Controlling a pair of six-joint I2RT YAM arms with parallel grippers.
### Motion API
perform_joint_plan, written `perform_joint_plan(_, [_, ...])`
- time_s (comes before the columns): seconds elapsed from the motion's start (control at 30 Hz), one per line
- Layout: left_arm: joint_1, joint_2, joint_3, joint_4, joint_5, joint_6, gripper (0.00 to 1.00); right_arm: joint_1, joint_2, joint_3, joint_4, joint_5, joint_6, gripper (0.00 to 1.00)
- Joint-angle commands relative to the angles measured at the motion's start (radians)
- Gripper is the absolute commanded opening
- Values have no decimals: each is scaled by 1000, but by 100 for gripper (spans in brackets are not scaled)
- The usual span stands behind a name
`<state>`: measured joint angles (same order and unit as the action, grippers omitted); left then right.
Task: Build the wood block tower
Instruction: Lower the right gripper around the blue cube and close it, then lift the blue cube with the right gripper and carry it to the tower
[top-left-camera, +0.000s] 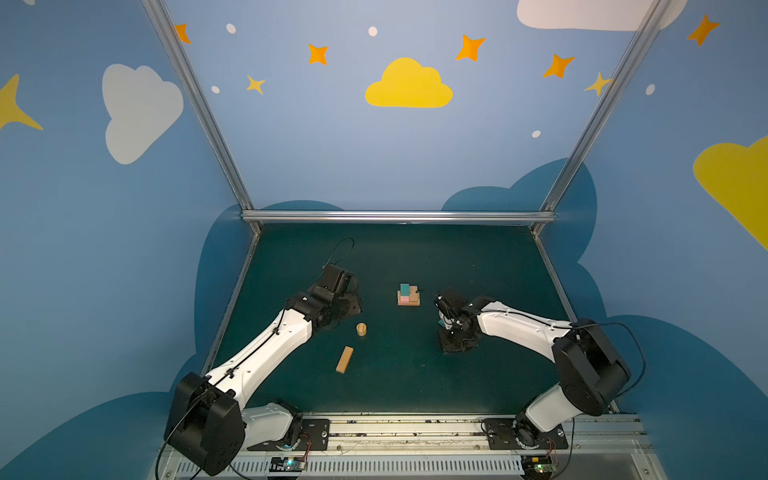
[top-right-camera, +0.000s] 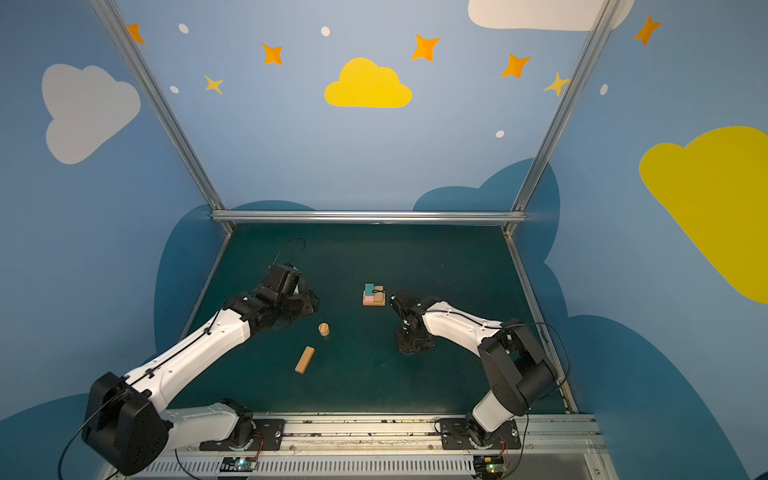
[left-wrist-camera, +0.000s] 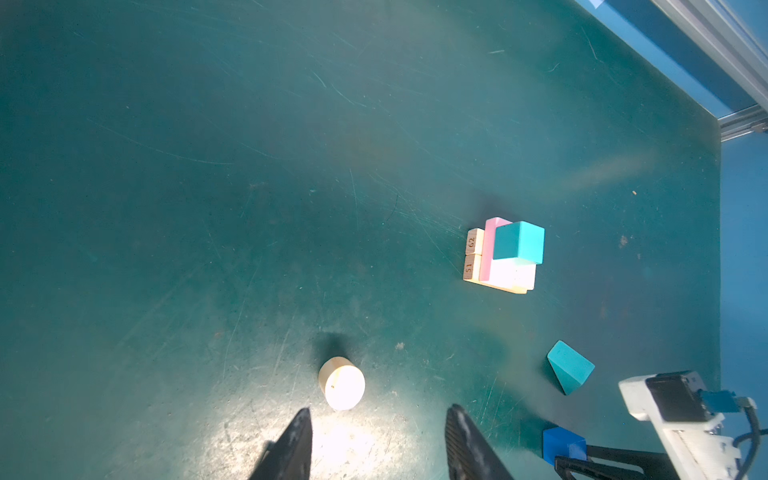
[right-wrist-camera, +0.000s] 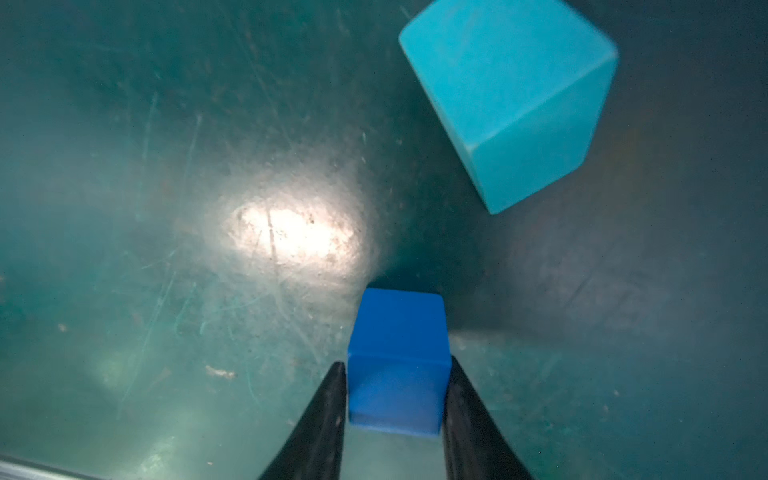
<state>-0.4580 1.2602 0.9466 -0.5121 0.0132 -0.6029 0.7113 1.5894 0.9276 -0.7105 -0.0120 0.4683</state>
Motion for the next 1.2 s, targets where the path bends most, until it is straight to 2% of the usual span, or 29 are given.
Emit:
perform_joint_plan(0.0, [5,-22,-8,1,-13,8,52,6,18,19,-26,23,13,35])
perform_joint_plan(0.2, [6,-30,-9,-4,-21,9,52,8,19,33,-42,35,21,28])
perform_joint_plan(0.67, [5,-47,-26,0,-36,-2,52,12,-28,88,-100,53,36,22])
perform_joint_plan(0.9, [6,-46,-24,-2,-56,7,52,13,8,214,-157,82,38,22])
perform_joint_plan(1.17, [6,-35,-13,-5,-80,30,52,0,141,422,-182,83,18,20])
